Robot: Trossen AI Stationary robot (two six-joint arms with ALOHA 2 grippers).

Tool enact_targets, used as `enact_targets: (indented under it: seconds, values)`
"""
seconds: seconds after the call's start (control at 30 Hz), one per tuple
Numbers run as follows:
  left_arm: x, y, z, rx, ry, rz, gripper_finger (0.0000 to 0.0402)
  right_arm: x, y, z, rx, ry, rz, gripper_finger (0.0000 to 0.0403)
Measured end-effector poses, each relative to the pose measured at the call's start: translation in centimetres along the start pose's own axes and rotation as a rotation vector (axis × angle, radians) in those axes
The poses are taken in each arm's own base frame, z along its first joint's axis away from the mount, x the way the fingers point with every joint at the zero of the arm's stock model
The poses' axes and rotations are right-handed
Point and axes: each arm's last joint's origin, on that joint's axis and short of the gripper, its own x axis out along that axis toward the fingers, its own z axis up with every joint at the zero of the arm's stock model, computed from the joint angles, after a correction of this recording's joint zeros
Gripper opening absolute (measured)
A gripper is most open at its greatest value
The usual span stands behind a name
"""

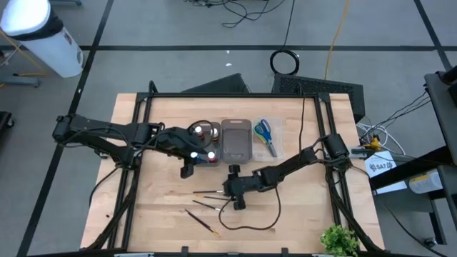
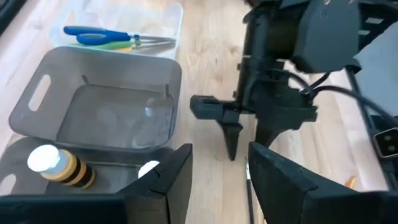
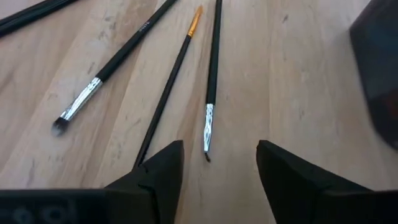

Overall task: Pick & Place Paint Supplies
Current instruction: Put the top silver paintbrush into the right black bin

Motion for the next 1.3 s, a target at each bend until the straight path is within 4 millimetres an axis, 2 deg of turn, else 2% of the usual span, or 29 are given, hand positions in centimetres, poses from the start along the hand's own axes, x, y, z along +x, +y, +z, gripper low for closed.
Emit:
enact_targets:
  seconds: [0.2, 0.4, 0.73, 0.97, 1.1, 1.23, 1.3]
  values:
    - [0.0, 0.2, 0.2, 0.019, -0.024, 0.061, 0.0159, 0.1, -0.5, -0.5, -0.021, 0.016, -0.007, 0.0142]
    - [0.0, 0.1, 0.7, 0.016, -0.079, 0.070, 0.0172, 0.3, -0.5, -0.5, -0.056, 0.003, -0.011, 0.0116]
    - [-0.2, -0.1, 2.0, 0.009, -0.218, 0.047, 0.0198, 1.9, -0.4, -1.3, -0.044, -0.045, 0.012, 0.0104]
    - [-0.4, -0.3, 2.9, 0.003, -0.310, 0.031, 0.0209, 2.0, -0.5, -1.6, 0.013, -0.018, -0.013, 0.0095]
    - [-0.5, -0.3, 3.2, 0.001, -0.350, 0.024, 0.0205, 2.0, -0.4, -1.8, 0.008, 0.000, -0.034, 0.0065]
    - [-0.6, -0.3, 3.4, 0.000, -0.366, 0.021, 0.0195, 2.0, -0.5, -2.1, 0.004, 0.036, -0.036, 0.0016]
    - [-0.6, -0.3, 3.3, 0.001, -0.365, 0.021, 0.0190, 1.9, -0.6, -2.2, 0.003, 0.045, -0.038, 0.0007]
